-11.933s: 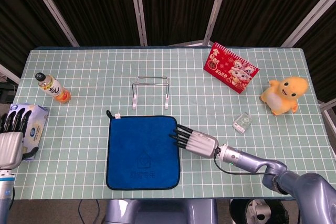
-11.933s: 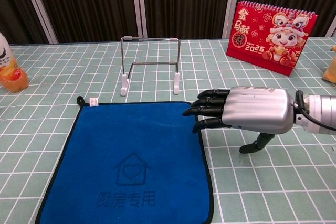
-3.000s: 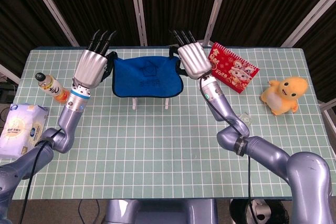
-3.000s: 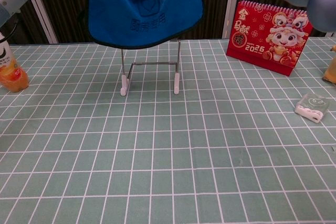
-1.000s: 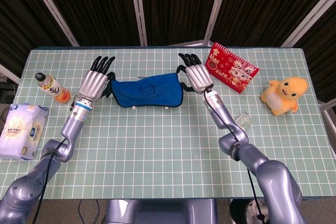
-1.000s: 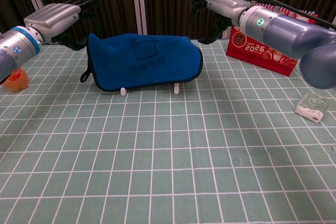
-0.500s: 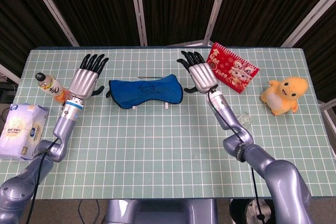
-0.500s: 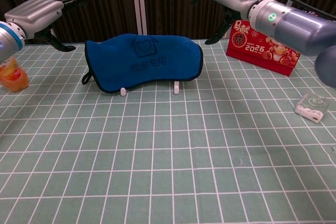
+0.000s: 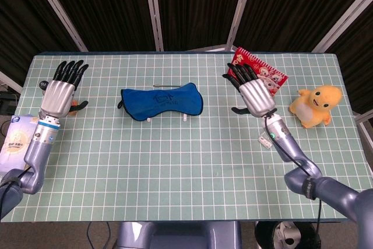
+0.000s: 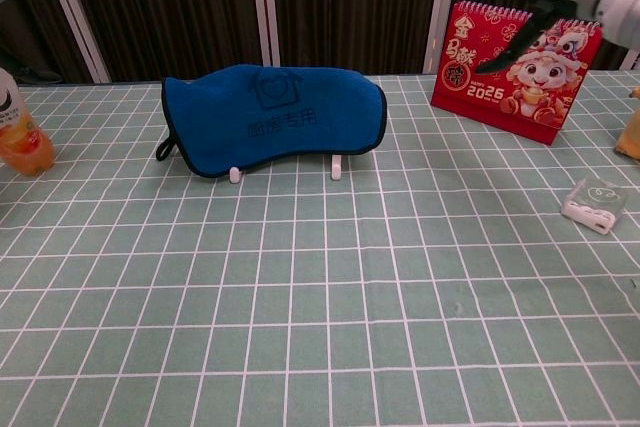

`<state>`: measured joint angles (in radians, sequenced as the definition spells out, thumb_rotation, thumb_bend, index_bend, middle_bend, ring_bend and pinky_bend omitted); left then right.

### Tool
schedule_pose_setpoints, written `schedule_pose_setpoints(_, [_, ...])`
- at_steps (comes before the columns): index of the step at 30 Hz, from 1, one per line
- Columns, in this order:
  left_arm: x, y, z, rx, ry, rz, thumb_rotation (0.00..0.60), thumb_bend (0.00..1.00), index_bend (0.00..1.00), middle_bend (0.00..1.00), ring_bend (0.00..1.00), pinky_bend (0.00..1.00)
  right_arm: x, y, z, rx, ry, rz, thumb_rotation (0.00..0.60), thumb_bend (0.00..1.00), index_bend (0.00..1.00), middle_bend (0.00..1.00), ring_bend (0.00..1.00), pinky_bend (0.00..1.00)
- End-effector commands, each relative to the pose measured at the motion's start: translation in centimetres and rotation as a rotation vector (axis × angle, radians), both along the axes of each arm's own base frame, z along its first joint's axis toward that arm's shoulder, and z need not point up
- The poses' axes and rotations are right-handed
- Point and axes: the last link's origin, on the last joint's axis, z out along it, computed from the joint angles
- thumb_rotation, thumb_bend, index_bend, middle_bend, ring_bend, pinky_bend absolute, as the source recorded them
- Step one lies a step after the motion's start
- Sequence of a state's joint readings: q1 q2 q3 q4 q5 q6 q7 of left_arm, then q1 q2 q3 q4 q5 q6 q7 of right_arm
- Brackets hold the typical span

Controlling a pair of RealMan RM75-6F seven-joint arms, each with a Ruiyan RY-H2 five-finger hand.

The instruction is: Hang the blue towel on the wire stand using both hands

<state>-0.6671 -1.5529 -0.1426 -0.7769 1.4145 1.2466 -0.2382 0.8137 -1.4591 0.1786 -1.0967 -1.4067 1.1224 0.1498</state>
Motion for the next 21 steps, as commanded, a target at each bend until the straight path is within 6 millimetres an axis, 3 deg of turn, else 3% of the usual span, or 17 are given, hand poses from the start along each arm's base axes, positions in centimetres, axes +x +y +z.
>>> schedule_pose_setpoints(1, [-1.5,-3.4,2.9,0.027,-0.021,0.026,0.6,0.16,0.0,0.0,0.0,0.0,-2.9,3.1,2.6,-0.045,0.037,-0.015,0.6,0.02,0.14,0.0,0.0,0.0])
schedule_pose_setpoints(5, [-1.9,-7.6,4.7,0.026,-0.038,0.077,0.6,0.16,0.0,0.0,0.0,0.0,-5.6,6.6,5.1,-0.083,0.043,-0.063,0.6,0.0,0.11,0.0,0.0,0.0])
schedule_pose_setpoints(6, [-1.9,-9.4,5.2,0.03,-0.044,0.094,0.6,0.16,0.0,0.0,0.0,0.0,-6.8,8.4,6.1,-0.098,0.042,-0.091,0.6,0.0,0.1,0.0,0.0,0.0])
schedule_pose_setpoints(9, [-1.9,-12.6,5.8,0.028,-0.042,0.132,0.6,0.13,0.0,0.0,0.0,0.0,-8.1,11.0,7.5,-0.117,0.041,-0.136,0.6,0.0,0.07,0.0,0.0,0.0])
schedule_pose_setpoints(11, [-2.0,-14.6,5.9,0.026,-0.036,0.154,0.6,0.11,0.0,0.0,0.0,0.0,-8.9,12.6,8.2,-0.129,0.035,-0.165,0.6,0.0,0.1,0.0,0.0,0.0])
schedule_pose_setpoints(12, [-2.2,-16.8,5.9,0.026,-0.035,0.17,0.6,0.11,0.0,0.0,0.0,0.0,-10.0,14.4,8.9,-0.143,0.044,-0.195,0.6,0.0,0.13,0.0,0.0,0.0])
schedule_pose_setpoints(13, [-2.3,-17.8,5.9,0.03,-0.031,0.177,0.6,0.11,0.0,0.0,0.0,0.0,-10.4,15.2,9.2,-0.148,0.049,-0.204,0.6,0.0,0.16,0.0,0.0,0.0])
schedule_pose_setpoints(17, [-2.4,-20.7,5.8,0.058,-0.037,0.197,0.6,0.11,0.0,0.0,0.0,0.0,-11.5,17.8,9.7,-0.169,0.049,-0.236,0.6,0.0,0.05,0.0,0.0,0.0])
schedule_pose_setpoints(21, [-2.4,-22.4,5.9,0.074,-0.037,0.2,0.6,0.11,0.0,0.0,0.0,0.0,-12.2,19.4,10.1,-0.197,0.038,-0.244,0.6,0.0,0.04,0.0,0.0,0.0])
